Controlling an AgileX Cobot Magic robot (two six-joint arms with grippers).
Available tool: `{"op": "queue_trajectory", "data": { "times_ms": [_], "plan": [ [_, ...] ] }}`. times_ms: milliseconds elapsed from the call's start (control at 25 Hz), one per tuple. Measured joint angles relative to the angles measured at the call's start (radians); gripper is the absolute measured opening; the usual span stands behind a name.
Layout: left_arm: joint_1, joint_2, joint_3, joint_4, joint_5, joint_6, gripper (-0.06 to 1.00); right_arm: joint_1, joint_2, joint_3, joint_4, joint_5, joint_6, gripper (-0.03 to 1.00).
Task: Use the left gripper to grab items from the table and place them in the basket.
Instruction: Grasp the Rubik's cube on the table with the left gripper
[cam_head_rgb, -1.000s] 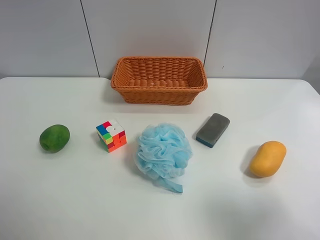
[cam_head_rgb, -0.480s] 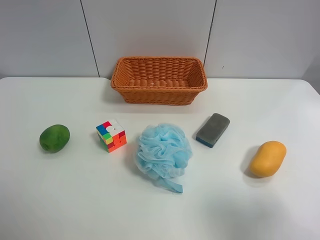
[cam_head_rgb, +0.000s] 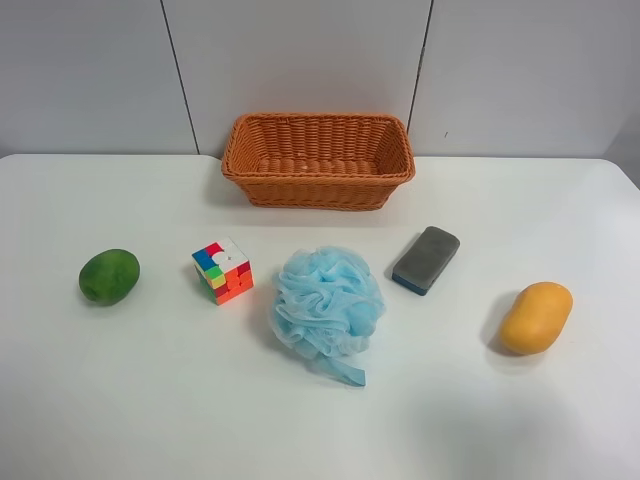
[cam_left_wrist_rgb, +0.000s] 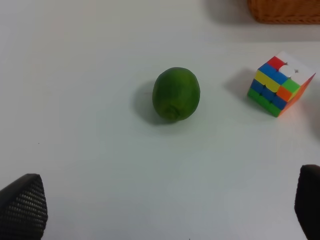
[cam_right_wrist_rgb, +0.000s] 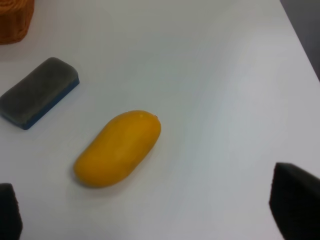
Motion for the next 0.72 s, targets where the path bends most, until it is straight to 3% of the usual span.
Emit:
{"op": "queue_trajectory", "data": {
  "times_ms": [320, 600, 720],
  "plan": [
    [0.0, 0.152, -0.098, 0.0, 0.003, 0.01, 0.99, 0.0, 0.0, 0.0, 0.0, 0.0, 0.0, 0.99],
    [-0.003, 0.547, -0.315, -0.007, 0.002, 0.117, 0.99, 0.0, 0.0, 0.0, 0.0, 0.0, 0.0, 0.99],
    [-0.063, 0.736, -0.394, -0.008, -0.009, 0.136, 0.99, 0.0, 0.0, 0.0, 0.0, 0.0, 0.0, 0.99]
  ]
}}
